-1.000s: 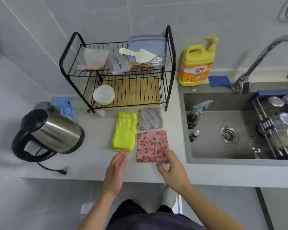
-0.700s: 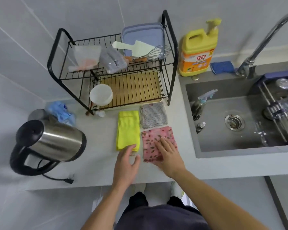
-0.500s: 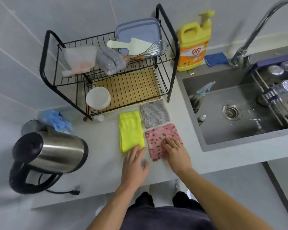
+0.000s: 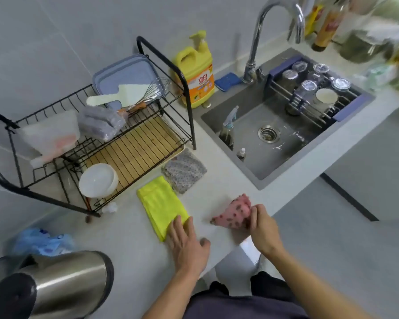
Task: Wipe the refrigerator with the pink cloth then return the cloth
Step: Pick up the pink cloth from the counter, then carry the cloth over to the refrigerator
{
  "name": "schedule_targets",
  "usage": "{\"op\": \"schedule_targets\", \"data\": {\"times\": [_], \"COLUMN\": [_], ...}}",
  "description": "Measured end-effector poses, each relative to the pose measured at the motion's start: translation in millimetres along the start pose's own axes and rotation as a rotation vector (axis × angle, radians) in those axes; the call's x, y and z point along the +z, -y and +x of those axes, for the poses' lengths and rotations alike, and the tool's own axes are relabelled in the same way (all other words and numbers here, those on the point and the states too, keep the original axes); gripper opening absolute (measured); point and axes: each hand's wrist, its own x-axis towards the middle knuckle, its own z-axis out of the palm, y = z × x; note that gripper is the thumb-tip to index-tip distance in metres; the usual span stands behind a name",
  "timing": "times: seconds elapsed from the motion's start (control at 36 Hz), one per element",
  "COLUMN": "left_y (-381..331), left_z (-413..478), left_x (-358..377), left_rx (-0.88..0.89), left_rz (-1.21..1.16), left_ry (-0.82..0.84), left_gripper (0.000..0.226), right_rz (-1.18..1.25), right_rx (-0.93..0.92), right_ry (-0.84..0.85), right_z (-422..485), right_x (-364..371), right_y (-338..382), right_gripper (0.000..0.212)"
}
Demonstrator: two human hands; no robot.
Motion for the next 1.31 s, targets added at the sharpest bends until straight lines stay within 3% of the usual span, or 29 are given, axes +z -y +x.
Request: {"op": "schedule_targets", "data": {"times": [0.17, 0.28, 0.33, 0.42, 0.61, 0.83, 1.31], "left_y": [-40.3, -95.5, -140.1, -179.9, -335.3, -479.9, -714.0], "left_z": [20.4, 32.0, 27.9, 28.2, 5.4, -40.8, -131.5], "left_x": [-12.5, -31.6, -38.2, -53.3, -52.4, -22.4, 109.9], "left_rx": [0.092, 0.160, 0.188, 0.127, 0.257, 0.444, 0.629], "left_rz": [-0.137, -0.270, -0.386, -0.584, -0.809, -0.767, -0.455], "left_ry": [-0.042, 0.104, 0.173, 0.275, 0.484, 0.634, 1.026], "left_gripper": [0.061, 0.054, 0.049, 0.034, 0.021, 0.017, 0.018], "right_rz": [0.407, 0.574, 0.638, 0.645, 0.664, 0.644, 0.918], "right_rx": [0.220, 0.287, 0.309, 0.297, 0.336, 0.431, 0.852], "right_ry": [-0.202, -0.282, -0.367, -0.467, -0.762, -1.033, -1.364], "right_z": [-8.3, -10.4, -17.9, -24.1, -58.7, -130.3, -197.3], "right_x": [-38.5, -83.6, -119.4, -155.4, -285.5, -384.3, -447.0], "right_y": [-14.1, -43.6, -64.7, -74.8, -153.2, -235.4, -383.0], "right_gripper": [0.042, 0.049, 0.041, 0.016, 0.031, 0.032, 0.023]}}
